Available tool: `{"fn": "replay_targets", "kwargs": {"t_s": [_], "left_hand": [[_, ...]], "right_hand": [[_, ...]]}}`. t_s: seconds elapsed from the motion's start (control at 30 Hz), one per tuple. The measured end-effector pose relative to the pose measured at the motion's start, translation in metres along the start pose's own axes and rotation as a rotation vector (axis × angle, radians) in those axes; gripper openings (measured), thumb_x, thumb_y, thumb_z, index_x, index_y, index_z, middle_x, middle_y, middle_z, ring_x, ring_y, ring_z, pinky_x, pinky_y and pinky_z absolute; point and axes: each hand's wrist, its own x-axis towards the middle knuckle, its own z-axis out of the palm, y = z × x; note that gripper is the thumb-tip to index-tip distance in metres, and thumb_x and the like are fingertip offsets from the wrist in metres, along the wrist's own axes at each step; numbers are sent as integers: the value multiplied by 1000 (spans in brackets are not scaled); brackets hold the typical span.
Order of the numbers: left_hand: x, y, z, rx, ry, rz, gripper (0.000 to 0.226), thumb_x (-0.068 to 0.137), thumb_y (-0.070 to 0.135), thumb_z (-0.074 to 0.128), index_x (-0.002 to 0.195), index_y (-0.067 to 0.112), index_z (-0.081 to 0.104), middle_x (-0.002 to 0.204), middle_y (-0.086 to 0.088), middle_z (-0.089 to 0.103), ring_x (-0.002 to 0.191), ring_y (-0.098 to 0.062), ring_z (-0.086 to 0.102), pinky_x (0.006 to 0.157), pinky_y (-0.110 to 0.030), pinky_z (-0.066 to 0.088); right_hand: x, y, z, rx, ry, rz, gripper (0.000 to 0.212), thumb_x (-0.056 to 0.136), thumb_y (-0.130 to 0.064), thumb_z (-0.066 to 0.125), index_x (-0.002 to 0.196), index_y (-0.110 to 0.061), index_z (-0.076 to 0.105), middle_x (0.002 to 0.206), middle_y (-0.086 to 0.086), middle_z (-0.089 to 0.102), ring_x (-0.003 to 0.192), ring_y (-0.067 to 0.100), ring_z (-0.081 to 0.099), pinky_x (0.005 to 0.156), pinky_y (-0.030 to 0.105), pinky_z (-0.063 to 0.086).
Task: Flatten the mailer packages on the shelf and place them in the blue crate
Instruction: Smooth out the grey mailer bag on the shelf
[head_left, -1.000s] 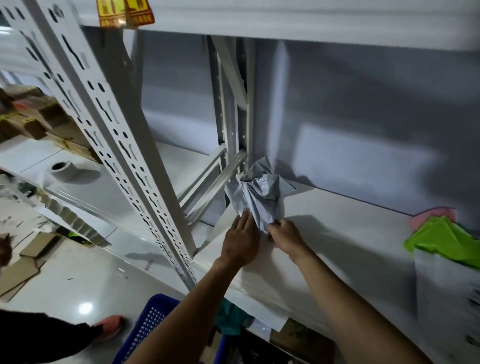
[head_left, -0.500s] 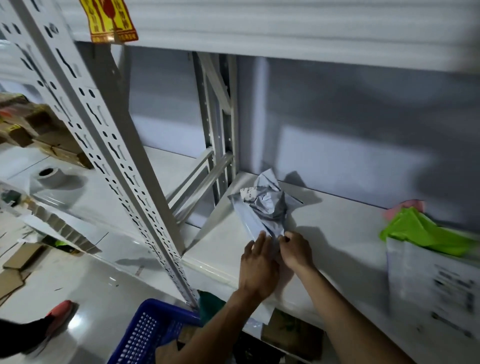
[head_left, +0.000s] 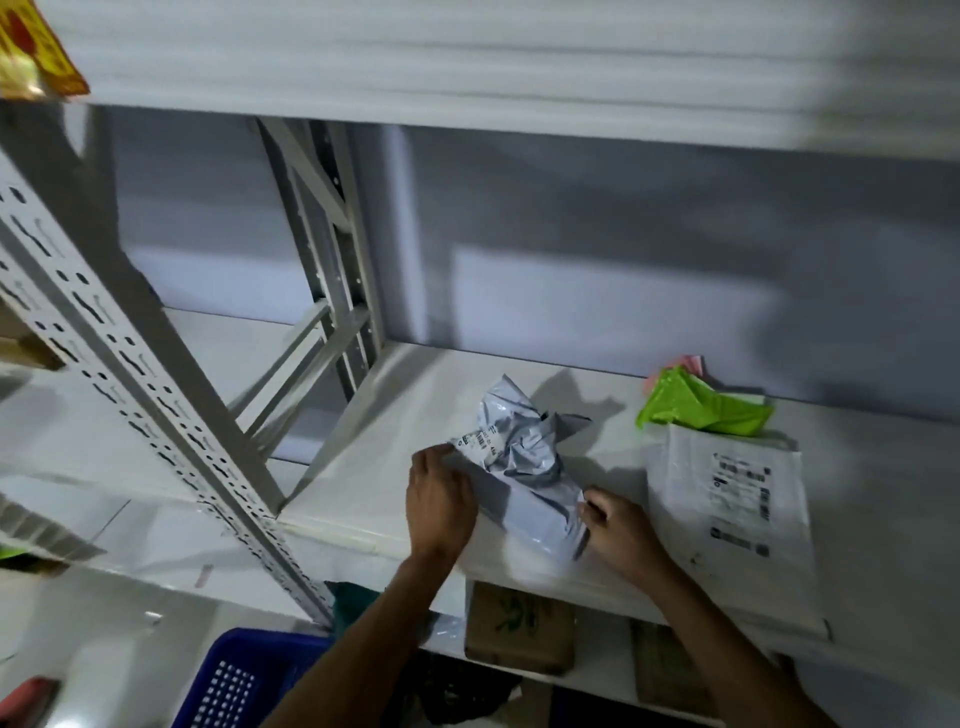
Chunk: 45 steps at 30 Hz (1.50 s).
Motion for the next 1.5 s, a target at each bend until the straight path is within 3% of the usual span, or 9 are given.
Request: {"fn": "replay_targets", "kwargs": {"t_s": [0.1,0.23,0.37,0.53,0.67,0.83,1.0,1.27,1.5], "left_hand": [[22,13,-7,-79,4,3,32,101,21,54,130,8,56,130,-14,57,108,-32,63,90,-44,52],[50,42,-16,-112,-211,27,39,104,33,47,140,18,51,134,-1,62,118,-22,61,100,-38,47],[64,68,-19,-103,-330,99,36,105,33,45,138,20,50,108,1,70,98,-27,67,92,-39,52],[73,84,-19,-35,-309,172,13,100,19,52,97,12,62,91,-13,71,89,-38,64,74,-37,50],[74,82,-22,35,-282,177,37,96,12,54,64,21,37,64,0,50,80,-42,57,62,-33,33],[79,76,-26,32,-300,152,24,96,13,55,74,21,51,73,-1,60,80,-34,61,65,-31,38],[82,79,-28,50,-307,144,14,95,13,55,86,14,66,85,-9,72,86,-35,64,72,-37,48],[86,86,-31,39,-309,140,15,95,16,59,97,16,74,98,-9,75,96,-33,66,79,-34,49],[87,83,-29,2,-293,122,13,96,18,61,97,16,74,96,-8,75,95,-30,67,79,-31,48]], "right_hand": [[-6,10,-11,-16,-3,-58,41,100,-22,58,65,-36,41,62,-12,47,76,15,57,71,35,45],[-5,17,-21,-61,-15,-75,38,100,-25,54,67,-42,46,63,-11,47,76,15,57,72,37,47],[-5,12,-29,-112,-41,-77,38,100,-23,53,66,-37,44,59,-5,45,71,21,59,66,35,43],[-8,2,-38,-124,-39,-56,44,97,-22,56,64,-49,49,56,-5,45,72,21,60,65,33,42],[-8,-2,-41,-126,-57,-5,41,96,-24,57,65,-51,53,60,-6,50,82,25,65,70,34,46],[0,-19,-49,-94,76,-4,13,98,-24,53,105,-27,64,111,0,71,104,26,66,84,37,52],[-2,-53,-62,-37,246,-262,54,95,-15,55,144,-37,44,123,-10,56,97,14,62,75,37,54],[0,-73,-61,-192,233,-411,26,87,-22,61,111,-33,60,115,-9,53,101,14,64,71,38,55],[-5,-63,-65,-335,266,-407,15,86,-21,63,101,-23,59,114,-5,52,95,20,60,61,27,36]]}}
